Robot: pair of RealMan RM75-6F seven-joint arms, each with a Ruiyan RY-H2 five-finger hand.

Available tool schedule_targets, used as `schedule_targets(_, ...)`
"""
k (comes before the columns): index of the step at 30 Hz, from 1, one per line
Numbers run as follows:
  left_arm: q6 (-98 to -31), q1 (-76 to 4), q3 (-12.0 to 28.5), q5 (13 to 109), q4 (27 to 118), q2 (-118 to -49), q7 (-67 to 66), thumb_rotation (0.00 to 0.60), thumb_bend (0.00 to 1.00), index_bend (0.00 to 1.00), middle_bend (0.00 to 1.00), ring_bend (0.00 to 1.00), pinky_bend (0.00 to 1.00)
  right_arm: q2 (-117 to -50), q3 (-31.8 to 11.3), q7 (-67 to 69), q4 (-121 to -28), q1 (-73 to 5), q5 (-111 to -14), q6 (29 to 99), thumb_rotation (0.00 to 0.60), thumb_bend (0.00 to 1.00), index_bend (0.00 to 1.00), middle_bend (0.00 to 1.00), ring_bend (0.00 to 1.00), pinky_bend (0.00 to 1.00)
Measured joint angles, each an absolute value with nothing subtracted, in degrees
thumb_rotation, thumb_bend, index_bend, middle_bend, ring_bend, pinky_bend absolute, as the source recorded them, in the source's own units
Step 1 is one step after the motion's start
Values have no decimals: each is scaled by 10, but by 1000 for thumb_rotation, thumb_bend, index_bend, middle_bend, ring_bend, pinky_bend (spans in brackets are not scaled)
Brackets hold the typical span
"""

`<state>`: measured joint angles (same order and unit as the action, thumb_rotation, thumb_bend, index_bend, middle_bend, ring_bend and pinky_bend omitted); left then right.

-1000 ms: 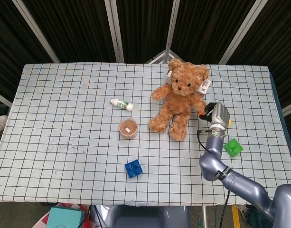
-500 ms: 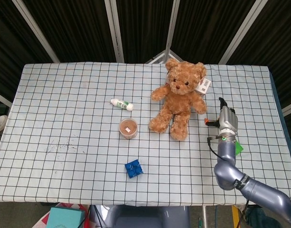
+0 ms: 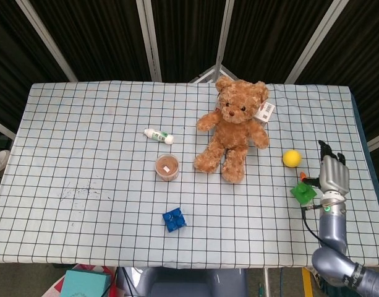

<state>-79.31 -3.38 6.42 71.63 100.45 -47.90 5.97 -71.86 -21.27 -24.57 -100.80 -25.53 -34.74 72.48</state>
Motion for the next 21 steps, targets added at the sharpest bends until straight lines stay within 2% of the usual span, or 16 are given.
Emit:
schedule_targets(4, -803, -30, 60, 726, 1011, -480, 52, 600, 173, 205, 62, 10, 136, -705, -141, -197, -989, -202, -529, 776, 600, 308, 0, 103, 147, 0)
schedule_targets(8, -812, -26, 56, 733, 1017, -480, 43, 600, 173, 205, 62, 10, 136, -695, -62, -149, -928, -139, -716, 847, 600, 307, 11, 103, 139, 0)
schedule_targets(11, -817, -24, 55, 737, 1019, -480, 44, 600, 173, 205, 62, 10, 136, -689, -17, -123, -874, -94, -799, 904, 600, 307, 22, 103, 134, 0)
schedule_targets(14, -824, -23, 56, 745, 1020, -479, 49, 600, 173, 205, 62, 10, 136, -683, 6, -105, -846, -69, -833, 934, 600, 308, 35, 103, 127, 0)
schedule_targets(21, -823, -25, 50, 765, 1020, -482, 42, 600, 173, 205, 62, 10, 136, -668, 22, -100, -854, -48, -857, 932, 600, 308, 46, 103, 101, 0)
